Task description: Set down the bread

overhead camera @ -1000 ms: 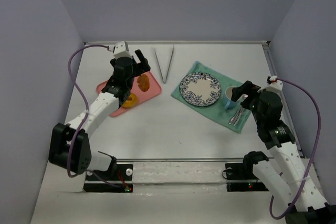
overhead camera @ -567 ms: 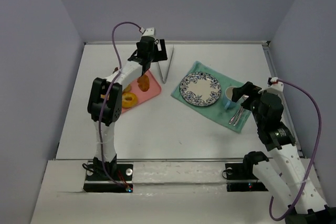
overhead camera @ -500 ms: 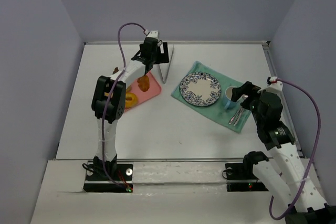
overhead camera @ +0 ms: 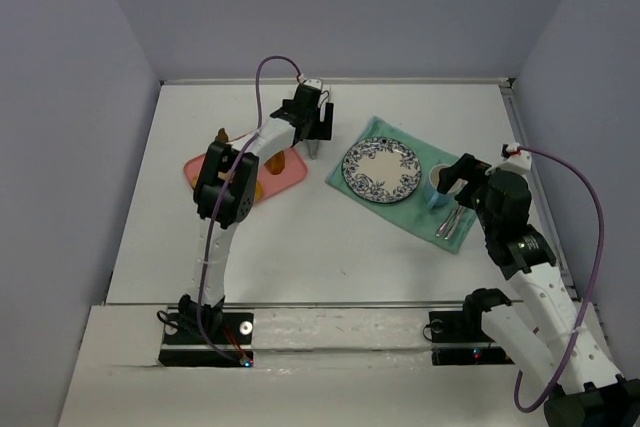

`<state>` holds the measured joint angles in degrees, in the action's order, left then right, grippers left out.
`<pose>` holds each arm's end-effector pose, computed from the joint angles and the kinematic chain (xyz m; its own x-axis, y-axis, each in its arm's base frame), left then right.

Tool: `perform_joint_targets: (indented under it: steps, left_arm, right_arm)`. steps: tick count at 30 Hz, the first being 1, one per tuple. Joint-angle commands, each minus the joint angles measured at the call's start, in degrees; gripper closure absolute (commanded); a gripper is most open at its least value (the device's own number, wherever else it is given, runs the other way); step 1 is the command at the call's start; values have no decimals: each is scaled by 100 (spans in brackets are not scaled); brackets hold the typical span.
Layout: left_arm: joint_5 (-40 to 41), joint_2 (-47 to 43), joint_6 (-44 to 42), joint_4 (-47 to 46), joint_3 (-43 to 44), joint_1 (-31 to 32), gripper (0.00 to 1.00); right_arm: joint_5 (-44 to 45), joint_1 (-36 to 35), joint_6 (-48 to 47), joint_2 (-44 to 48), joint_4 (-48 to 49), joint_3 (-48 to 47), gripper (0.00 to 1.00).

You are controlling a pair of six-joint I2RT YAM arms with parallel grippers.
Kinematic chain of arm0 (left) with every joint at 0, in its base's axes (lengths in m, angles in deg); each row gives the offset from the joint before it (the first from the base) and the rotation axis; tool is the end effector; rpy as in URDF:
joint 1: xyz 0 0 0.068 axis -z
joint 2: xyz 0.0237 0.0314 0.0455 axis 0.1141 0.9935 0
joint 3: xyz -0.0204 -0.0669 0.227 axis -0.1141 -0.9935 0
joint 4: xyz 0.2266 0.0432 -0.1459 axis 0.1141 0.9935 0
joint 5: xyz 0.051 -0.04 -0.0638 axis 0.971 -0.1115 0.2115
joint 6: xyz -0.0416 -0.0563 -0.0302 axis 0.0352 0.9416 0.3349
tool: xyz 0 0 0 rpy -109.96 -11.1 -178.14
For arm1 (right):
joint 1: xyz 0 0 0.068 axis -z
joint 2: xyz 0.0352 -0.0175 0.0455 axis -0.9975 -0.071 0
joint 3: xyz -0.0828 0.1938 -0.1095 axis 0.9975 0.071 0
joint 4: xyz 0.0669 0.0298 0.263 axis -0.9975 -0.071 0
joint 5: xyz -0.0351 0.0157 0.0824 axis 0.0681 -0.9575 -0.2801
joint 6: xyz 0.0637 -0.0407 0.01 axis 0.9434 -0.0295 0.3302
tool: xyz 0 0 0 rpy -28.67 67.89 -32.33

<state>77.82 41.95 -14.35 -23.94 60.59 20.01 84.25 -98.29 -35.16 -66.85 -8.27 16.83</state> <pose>0.4783 -0.2293 0.1433 -0.5692 0.0844 -0.8178 0.2441 0.9672 -0.0701 0.2275 0.0334 0.2647 -0.2629 0.3856 -0.8844 0.1568 0.9215 0.3552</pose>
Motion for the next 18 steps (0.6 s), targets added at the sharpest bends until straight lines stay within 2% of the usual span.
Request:
perform_joint_targets:
  steps: [1, 4, 10, 14, 17, 18]
  left_arm:
    - [-136, 238, -233, 150, 454, 24, 1]
    - [5, 519, -250, 316, 699, 15, 1]
    - [225, 1422, -303, 983, 2199, 6, 1]
    - [295, 1820, -312, 1319, 2722, -2, 2]
    - [234, 1724, -329, 1240, 2434, -11, 24]
    - [216, 1585, -312, 1170, 2327, -11, 36]
  right_arm:
    - [-13, 6, -106, 10, 304, -67, 0]
    - [-13, 6, -114, 36, 313, -67, 0]
    - [-4, 6, -114, 62, 304, -49, 0]
    - [13, 6, -123, 132, 304, -32, 0]
    - [39, 6, -141, 203, 304, -14, 0]
    - [31, 6, -141, 229, 304, -23, 0]
